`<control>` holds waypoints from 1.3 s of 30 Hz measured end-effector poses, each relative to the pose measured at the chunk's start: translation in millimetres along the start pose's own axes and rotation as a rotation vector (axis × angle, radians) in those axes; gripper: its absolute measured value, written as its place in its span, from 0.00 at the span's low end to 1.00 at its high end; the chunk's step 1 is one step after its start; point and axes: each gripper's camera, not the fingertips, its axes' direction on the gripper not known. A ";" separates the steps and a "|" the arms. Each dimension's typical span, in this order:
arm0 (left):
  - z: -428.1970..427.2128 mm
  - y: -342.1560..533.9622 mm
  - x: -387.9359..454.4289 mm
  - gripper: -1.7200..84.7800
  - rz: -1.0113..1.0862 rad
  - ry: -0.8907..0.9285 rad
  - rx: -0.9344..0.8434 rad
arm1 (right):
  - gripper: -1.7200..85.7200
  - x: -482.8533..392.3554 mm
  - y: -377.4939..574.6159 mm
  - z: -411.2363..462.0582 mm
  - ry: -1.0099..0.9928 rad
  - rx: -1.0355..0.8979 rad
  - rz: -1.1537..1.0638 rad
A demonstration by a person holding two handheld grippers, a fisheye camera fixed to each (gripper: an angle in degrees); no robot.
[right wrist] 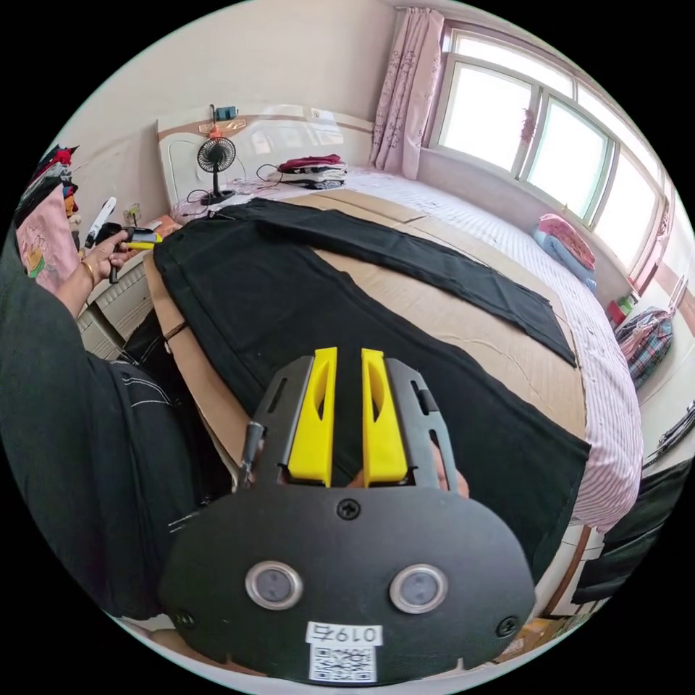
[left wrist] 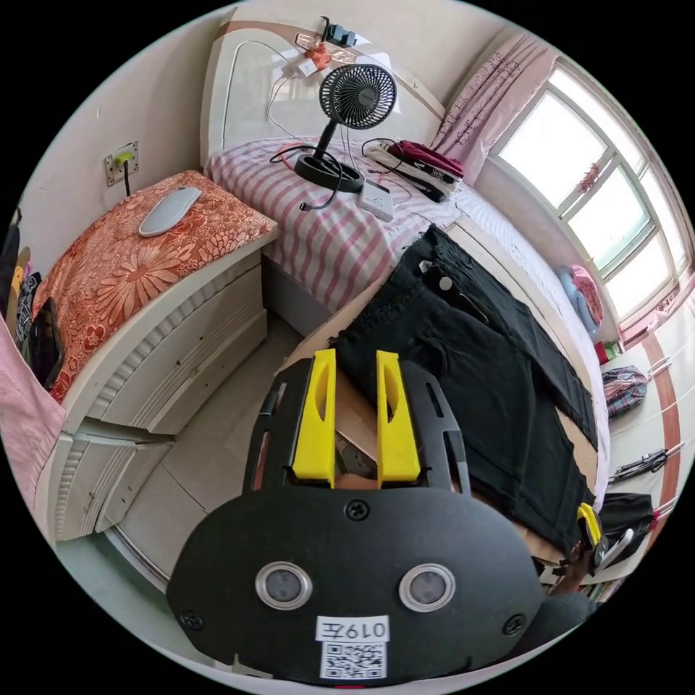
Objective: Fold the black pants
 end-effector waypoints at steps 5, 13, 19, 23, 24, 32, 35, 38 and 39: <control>-13.9 -12.7 -22.0 0.05 0.030 0.022 0.031 | 0.04 30.0 0.6 -9.9 0.091 -0.079 0.100; -46.1 -28.6 -35.9 0.04 0.123 -0.067 0.061 | 0.01 59.1 4.6 -27.7 0.108 -0.163 0.173; -42.4 -40.1 -69.9 0.04 0.109 0.029 0.056 | 0.01 84.2 9.8 -53.2 0.059 -0.145 0.161; -53.5 -36.0 -92.1 0.04 0.100 0.171 0.234 | 0.01 107.1 17.7 -73.5 -0.049 -0.110 0.167; -53.2 -35.3 -95.7 0.03 0.092 0.197 0.245 | 0.01 115.4 19.3 -78.5 -0.082 -0.112 0.184; -57.7 -32.3 -127.3 0.04 0.052 0.448 0.378 | 0.01 167.1 48.6 -138.9 -0.016 0.080 0.220; -59.7 -36.0 -133.5 0.04 0.078 0.497 0.400 | 0.01 215.7 76.6 -173.4 -0.008 0.178 0.345; -71.1 -43.5 -131.4 0.04 0.191 0.507 0.432 | 0.01 277.6 117.6 -198.9 -0.138 0.235 0.577; -74.0 -49.3 -132.9 0.04 0.238 0.531 0.413 | 0.01 295.6 132.6 -202.8 -0.161 0.222 0.650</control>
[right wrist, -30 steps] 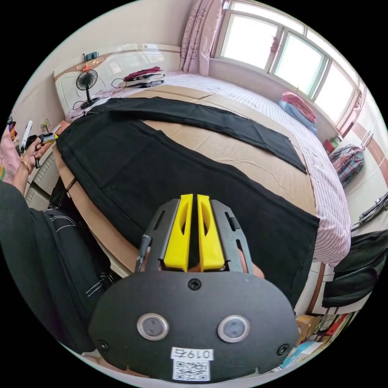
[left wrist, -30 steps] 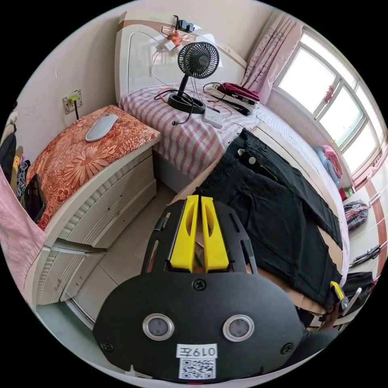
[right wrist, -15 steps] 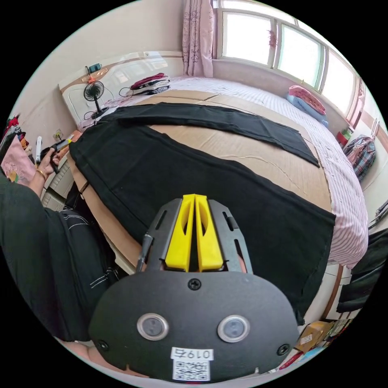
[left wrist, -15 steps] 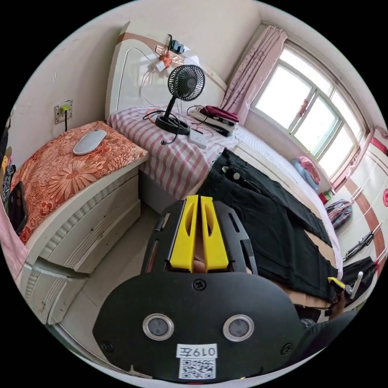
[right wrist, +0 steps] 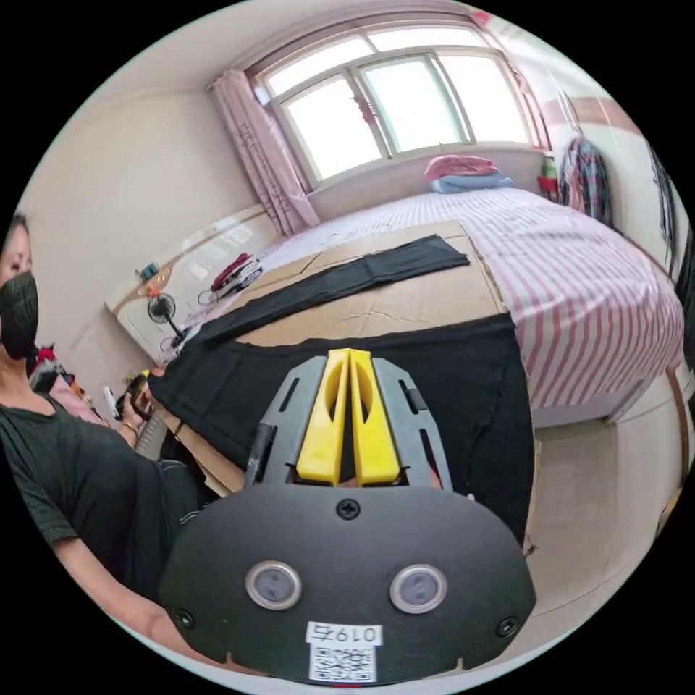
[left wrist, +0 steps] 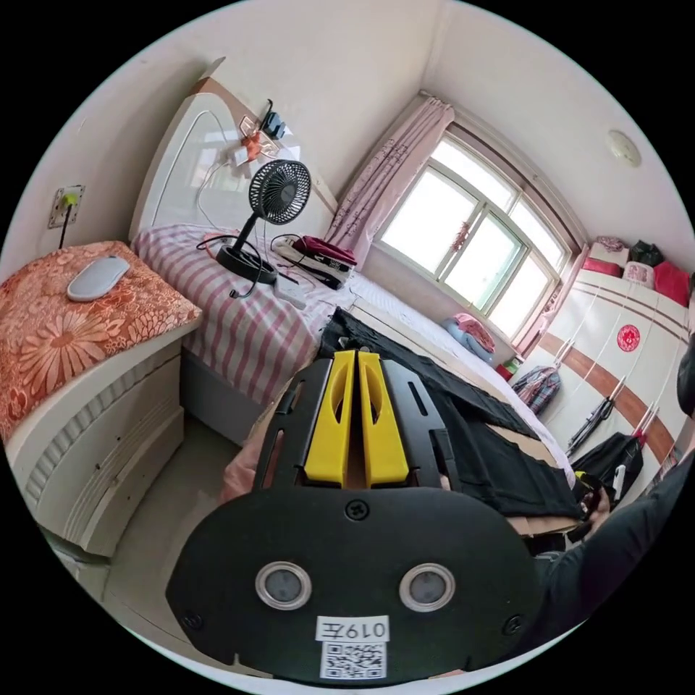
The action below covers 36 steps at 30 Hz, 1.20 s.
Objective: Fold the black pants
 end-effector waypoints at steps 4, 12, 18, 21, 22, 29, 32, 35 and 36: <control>-1.6 -23.4 -12.9 0.04 0.096 0.154 -0.102 | 0.01 33.6 6.5 -17.9 0.096 0.004 0.063; 50.9 -41.8 -30.4 0.04 0.090 0.389 -0.291 | 0.01 66.3 9.9 -42.1 0.171 0.027 0.056; 53.5 -39.7 -19.7 0.04 0.079 0.384 -0.257 | 0.01 76.0 8.6 -54.7 0.153 0.030 0.090; 53.1 -40.0 -3.2 0.04 0.107 0.366 -0.284 | 0.01 73.7 -0.7 -63.9 0.174 0.008 0.079; 51.5 -38.4 2.8 0.04 0.115 0.356 -0.282 | 0.01 72.5 -1.9 -65.3 0.182 0.002 0.074; 44.7 -15.9 18.4 0.04 0.075 0.317 -0.285 | 0.01 70.5 14.3 -89.8 0.165 0.005 0.090; 54.6 -8.1 18.9 0.04 0.020 0.362 -0.269 | 0.01 69.8 18.9 -88.7 0.162 0.018 0.104; 60.9 -7.0 35.3 0.04 0.057 0.314 -0.266 | 0.01 47.0 13.4 -93.0 0.293 0.011 0.065; 60.3 -7.1 43.2 0.04 0.075 0.293 -0.262 | 0.01 32.6 12.9 -99.1 0.354 0.056 0.015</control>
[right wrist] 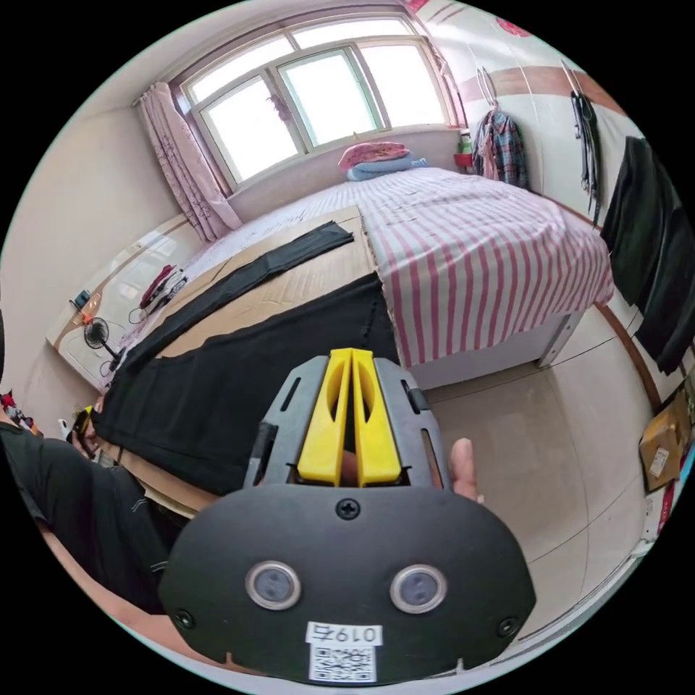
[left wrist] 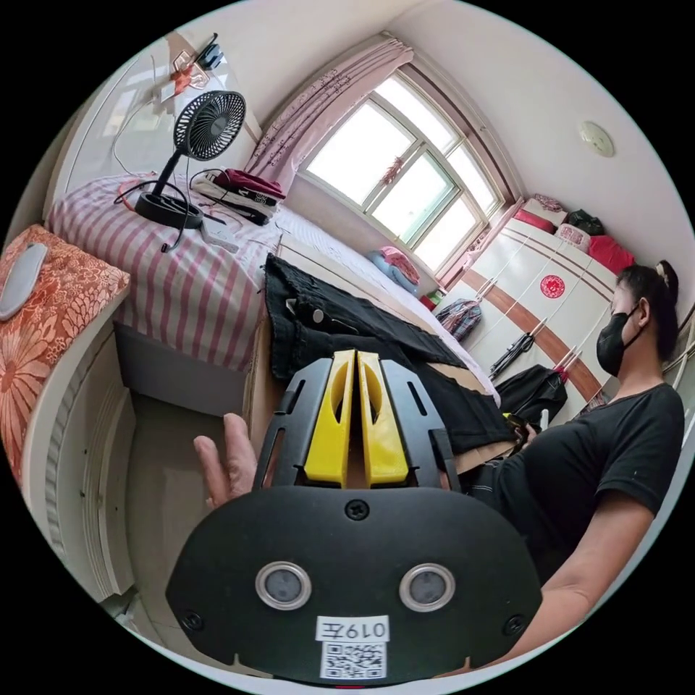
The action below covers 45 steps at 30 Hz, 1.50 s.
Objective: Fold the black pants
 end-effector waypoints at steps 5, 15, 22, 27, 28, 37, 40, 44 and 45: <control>9.9 -9.1 41.9 0.03 0.041 -0.210 -0.007 | 0.01 -35.9 2.0 -39.3 0.176 0.126 -0.086; 135.5 -38.7 156.4 0.03 0.361 -0.433 -0.163 | 0.06 -23.0 -10.4 -32.2 0.134 -0.118 0.006; 197.1 -41.3 164.1 0.03 0.318 -0.316 -0.161 | 0.12 -13.4 -27.8 -38.4 0.148 -0.122 -0.032; 231.7 -41.0 178.3 0.03 0.343 -0.306 -0.213 | 0.14 -1.1 -44.9 -36.2 0.088 -0.192 -0.015; 238.2 -40.3 179.8 0.03 0.337 -0.298 -0.210 | 0.15 0.6 -45.5 -36.0 0.078 -0.198 -0.011; 272.3 -41.5 185.7 0.03 0.298 -0.290 -0.157 | 0.02 -7.3 -48.5 -74.4 0.106 -0.188 -0.053; 288.0 -44.1 191.3 0.03 0.302 -0.294 -0.173 | 0.01 -4.9 -53.3 -81.1 0.069 -0.243 -0.058; 305.4 -44.2 201.0 0.03 0.320 -0.286 -0.179 | 0.04 -1.1 -66.3 -105.3 0.012 -0.187 -0.044; 309.8 -42.6 206.6 0.03 0.352 -0.247 -0.162 | 0.07 -3.1 -72.8 -112.3 0.023 -0.166 -0.067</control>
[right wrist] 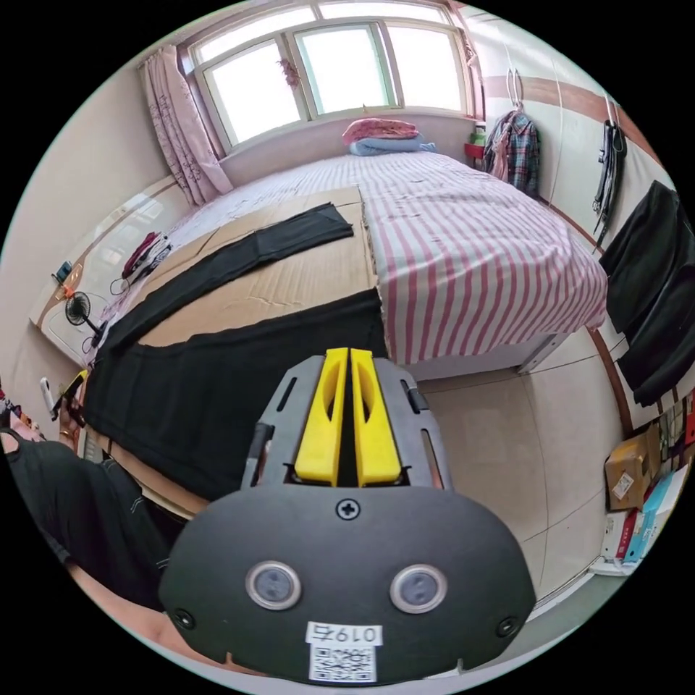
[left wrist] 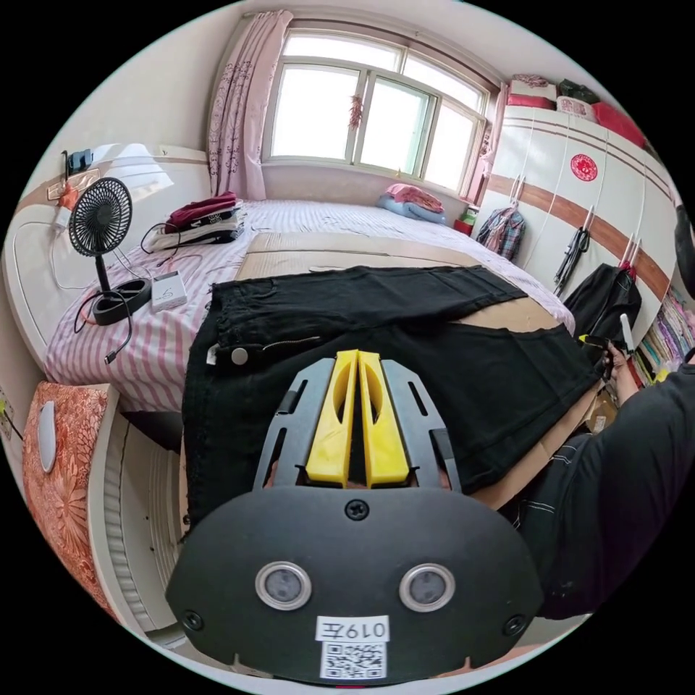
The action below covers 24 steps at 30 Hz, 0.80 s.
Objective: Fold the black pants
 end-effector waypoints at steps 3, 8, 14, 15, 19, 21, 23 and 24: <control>15.8 -8.4 14.0 0.03 0.039 0.020 -0.064 | 0.12 -6.0 -16.5 -11.7 0.024 0.007 -0.078; 44.3 -21.3 37.8 0.03 0.075 0.025 -0.181 | 0.16 9.1 -40.9 -2.7 0.000 -0.087 -0.111; 63.0 -35.1 57.3 0.03 0.088 0.098 -0.199 | 0.16 23.8 -42.3 1.3 -0.014 -0.170 -0.113; 66.1 -37.5 60.2 0.03 0.090 0.111 -0.200 | 0.16 22.7 -39.2 -2.5 -0.014 -0.176 -0.126; 67.3 -42.4 67.2 0.03 0.125 0.126 -0.070 | 0.13 19.2 -25.9 -22.5 -0.048 -0.175 -0.159; 64.2 -41.5 72.1 0.03 0.166 0.126 0.048 | 0.12 20.3 -14.5 -39.9 -0.058 -0.155 -0.164; 63.9 -41.8 74.7 0.03 0.177 0.148 0.121 | 0.11 23.6 -5.9 -50.5 -0.108 -0.160 -0.167; 66.5 -43.7 75.2 0.03 0.176 0.188 0.125 | 0.11 26.9 -0.4 -54.9 -0.159 -0.181 -0.165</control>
